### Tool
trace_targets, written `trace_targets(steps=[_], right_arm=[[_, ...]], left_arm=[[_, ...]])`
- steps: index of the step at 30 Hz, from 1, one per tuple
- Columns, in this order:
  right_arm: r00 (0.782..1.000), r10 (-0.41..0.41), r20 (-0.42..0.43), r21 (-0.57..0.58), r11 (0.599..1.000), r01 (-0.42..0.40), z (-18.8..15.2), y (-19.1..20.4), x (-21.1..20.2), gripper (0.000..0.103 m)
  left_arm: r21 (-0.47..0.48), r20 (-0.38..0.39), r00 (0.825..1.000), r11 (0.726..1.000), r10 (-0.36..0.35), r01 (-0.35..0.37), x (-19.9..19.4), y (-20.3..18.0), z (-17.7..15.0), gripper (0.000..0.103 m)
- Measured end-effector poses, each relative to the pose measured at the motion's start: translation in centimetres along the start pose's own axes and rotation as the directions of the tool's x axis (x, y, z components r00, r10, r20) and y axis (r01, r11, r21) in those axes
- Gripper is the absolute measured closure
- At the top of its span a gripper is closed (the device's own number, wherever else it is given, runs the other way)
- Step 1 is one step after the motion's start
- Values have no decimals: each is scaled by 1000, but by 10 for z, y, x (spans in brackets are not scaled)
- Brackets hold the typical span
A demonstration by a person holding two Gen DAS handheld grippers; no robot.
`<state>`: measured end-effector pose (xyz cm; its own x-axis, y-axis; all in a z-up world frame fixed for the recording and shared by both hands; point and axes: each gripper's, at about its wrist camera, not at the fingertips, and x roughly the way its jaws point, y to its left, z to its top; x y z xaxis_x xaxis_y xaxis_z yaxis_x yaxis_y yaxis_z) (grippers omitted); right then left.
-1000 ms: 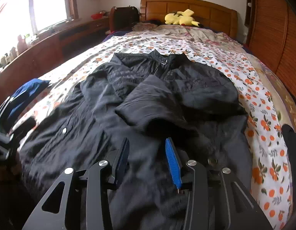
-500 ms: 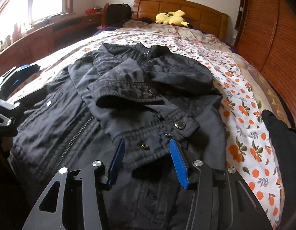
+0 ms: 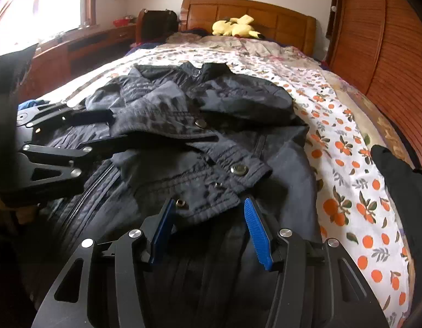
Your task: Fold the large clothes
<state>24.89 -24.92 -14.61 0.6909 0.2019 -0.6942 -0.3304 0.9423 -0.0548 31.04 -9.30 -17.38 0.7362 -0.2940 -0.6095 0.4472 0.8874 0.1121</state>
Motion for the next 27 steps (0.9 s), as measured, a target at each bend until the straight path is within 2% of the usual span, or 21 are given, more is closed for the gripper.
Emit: trace_targets(steps=[2, 3, 9, 13, 19, 22, 27], right_arm=[[1000, 1, 13, 3, 1000, -1, 3, -1, 1, 53], [1000, 5, 23, 7, 1000, -5, 6, -1, 2, 53], [998, 29, 62, 27, 999, -31, 20, 3, 13, 53], [995, 35, 92, 26, 999, -37, 25, 8, 21, 53], [995, 43, 93, 33, 998, -46, 26, 11, 28, 53], [993, 60, 98, 42, 997, -64, 25, 14, 28, 53], [994, 67, 88, 54, 996, -72, 20, 12, 29, 53]], left_arm=[[-12, 1, 1000, 1000, -27, 27, 2, 5, 2, 86], [-27, -5, 999, 999, -34, 34, 2, 9, 3, 95], [-124, 32, 999, 992, 31, -27, -12, 56, 8, 96], [-198, 28, 995, 976, 98, -91, -17, 96, 5, 98], [-269, -27, 982, 945, 187, -188, -20, 150, -12, 99], [-274, -68, 971, 931, 231, -241, -20, 166, -21, 99], [-299, -100, 960, 913, 260, -278, -27, 183, -36, 99]])
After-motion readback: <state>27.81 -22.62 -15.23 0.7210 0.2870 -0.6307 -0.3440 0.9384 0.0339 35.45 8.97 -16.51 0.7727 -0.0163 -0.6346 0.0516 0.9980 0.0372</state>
